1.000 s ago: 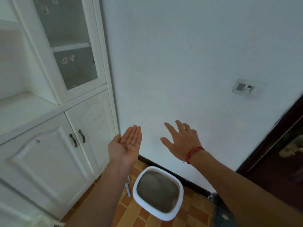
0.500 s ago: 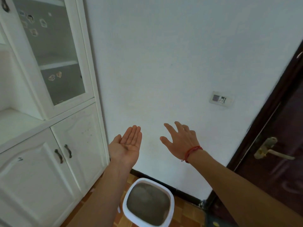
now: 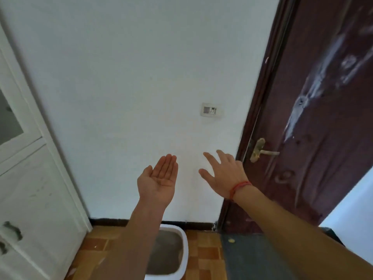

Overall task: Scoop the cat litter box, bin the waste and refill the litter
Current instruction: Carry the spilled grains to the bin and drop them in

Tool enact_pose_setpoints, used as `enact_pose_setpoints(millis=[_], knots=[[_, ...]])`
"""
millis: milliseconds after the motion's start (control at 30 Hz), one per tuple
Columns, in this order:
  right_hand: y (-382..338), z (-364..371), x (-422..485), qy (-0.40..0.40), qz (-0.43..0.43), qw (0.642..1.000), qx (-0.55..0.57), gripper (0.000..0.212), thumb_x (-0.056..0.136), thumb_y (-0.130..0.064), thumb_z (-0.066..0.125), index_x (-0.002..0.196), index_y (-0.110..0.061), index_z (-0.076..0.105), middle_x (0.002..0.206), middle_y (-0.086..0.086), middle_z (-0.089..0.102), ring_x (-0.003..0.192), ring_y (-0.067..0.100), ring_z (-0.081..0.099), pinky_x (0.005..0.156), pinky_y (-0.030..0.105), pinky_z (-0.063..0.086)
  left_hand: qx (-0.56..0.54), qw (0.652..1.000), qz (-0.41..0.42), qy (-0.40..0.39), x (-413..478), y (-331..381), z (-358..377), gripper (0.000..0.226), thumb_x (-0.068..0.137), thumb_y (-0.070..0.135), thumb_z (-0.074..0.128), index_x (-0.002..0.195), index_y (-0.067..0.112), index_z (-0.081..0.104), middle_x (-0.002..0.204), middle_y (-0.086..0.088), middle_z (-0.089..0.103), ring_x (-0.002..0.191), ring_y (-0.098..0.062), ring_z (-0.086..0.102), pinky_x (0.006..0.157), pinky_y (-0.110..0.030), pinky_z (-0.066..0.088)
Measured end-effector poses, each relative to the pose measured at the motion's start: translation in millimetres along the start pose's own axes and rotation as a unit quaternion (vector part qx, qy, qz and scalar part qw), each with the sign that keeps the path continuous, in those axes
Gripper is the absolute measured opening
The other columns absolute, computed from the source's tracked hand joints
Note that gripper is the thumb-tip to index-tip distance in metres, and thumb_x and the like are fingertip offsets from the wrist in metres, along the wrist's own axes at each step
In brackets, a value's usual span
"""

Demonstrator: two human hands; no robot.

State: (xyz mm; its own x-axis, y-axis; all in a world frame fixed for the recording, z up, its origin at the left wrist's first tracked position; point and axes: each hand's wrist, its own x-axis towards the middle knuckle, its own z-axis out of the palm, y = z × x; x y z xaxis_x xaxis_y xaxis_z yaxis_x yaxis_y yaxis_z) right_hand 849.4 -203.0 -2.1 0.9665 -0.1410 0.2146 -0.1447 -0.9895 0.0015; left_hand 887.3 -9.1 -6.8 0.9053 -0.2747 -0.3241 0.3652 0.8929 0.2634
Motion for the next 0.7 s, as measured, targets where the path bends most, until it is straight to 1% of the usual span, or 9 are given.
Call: enact_pose_setpoints(millis=[67, 200, 333, 433, 533, 633, 700], knots=[[11, -2, -26, -0.005, 0.037, 0.999, -0.007, 0.063, 0.095, -0.064, 0.025, 0.151, -0.036, 0.019, 0.156, 0.009, 0.026, 0.138, 0.032, 0.03, 0.107, 0.05, 0.032, 0.014, 0.999, -0.038, -0.007, -3, -15, -3, 0.046, 0.106, 0.026, 0.03, 0.115, -0.006, 0.061, 0.108, -0.022, 0.072, 0.1, -0.038, 0.07, 0.097, -0.045, 0.051], [44, -13, -85, -0.005, 0.116, 0.993, -0.027, 0.063, 0.095, -0.064, 0.028, 0.15, -0.034, 0.023, 0.151, 0.009, 0.031, 0.133, 0.032, 0.034, 0.104, 0.049, 0.034, 0.037, 0.992, -0.121, -0.016, -15, -60, -6, 0.046, 0.106, 0.028, 0.029, 0.116, -0.004, 0.061, 0.11, -0.021, 0.072, 0.106, -0.036, 0.067, 0.097, -0.044, 0.051], [86, -26, -151, -0.006, 0.208, 0.977, -0.044, 0.064, 0.093, -0.066, 0.027, 0.15, -0.035, 0.025, 0.152, 0.009, 0.031, 0.133, 0.033, 0.035, 0.104, 0.051, 0.035, 0.055, 0.977, -0.205, -0.03, -37, -119, 0, 0.048, 0.106, 0.028, 0.028, 0.113, -0.005, 0.062, 0.109, -0.023, 0.071, 0.111, -0.036, 0.064, 0.104, -0.044, 0.047], [117, -37, -202, -0.012, 0.277, 0.959, -0.051, 0.068, 0.089, -0.069, 0.019, 0.148, -0.036, 0.023, 0.15, 0.007, 0.032, 0.133, 0.033, 0.036, 0.106, 0.051, 0.035, 0.074, 0.962, -0.257, -0.049, -57, -169, 7, 0.046, 0.106, 0.026, 0.027, 0.113, -0.006, 0.06, 0.111, -0.022, 0.07, 0.111, -0.036, 0.063, 0.101, -0.045, 0.048], [146, -47, -260, -0.011, 0.339, 0.939, -0.057, 0.064, 0.091, -0.067, 0.022, 0.148, -0.037, 0.023, 0.151, 0.008, 0.031, 0.136, 0.032, 0.033, 0.108, 0.052, 0.033, 0.102, 0.943, -0.31, -0.067, -85, -223, 14, 0.044, 0.105, 0.024, 0.028, 0.114, -0.005, 0.059, 0.112, -0.021, 0.069, 0.109, -0.035, 0.064, 0.092, -0.044, 0.051], [175, -57, -324, -0.015, 0.399, 0.914, -0.071, 0.061, 0.094, -0.065, 0.024, 0.148, -0.037, 0.022, 0.153, 0.008, 0.029, 0.136, 0.032, 0.031, 0.107, 0.05, 0.031, 0.124, 0.918, -0.367, -0.086, -120, -281, 15, 0.043, 0.105, 0.024, 0.029, 0.112, -0.005, 0.06, 0.111, -0.022, 0.07, 0.109, -0.034, 0.065, 0.094, -0.044, 0.05], [192, -63, -370, -0.024, 0.437, 0.895, -0.085, 0.062, 0.094, -0.066, 0.022, 0.149, -0.037, 0.021, 0.154, 0.009, 0.027, 0.137, 0.032, 0.031, 0.108, 0.05, 0.031, 0.143, 0.899, -0.403, -0.098, -148, -319, 11, 0.043, 0.105, 0.025, 0.03, 0.111, -0.005, 0.06, 0.106, -0.022, 0.072, 0.107, -0.034, 0.065, 0.093, -0.043, 0.05]])
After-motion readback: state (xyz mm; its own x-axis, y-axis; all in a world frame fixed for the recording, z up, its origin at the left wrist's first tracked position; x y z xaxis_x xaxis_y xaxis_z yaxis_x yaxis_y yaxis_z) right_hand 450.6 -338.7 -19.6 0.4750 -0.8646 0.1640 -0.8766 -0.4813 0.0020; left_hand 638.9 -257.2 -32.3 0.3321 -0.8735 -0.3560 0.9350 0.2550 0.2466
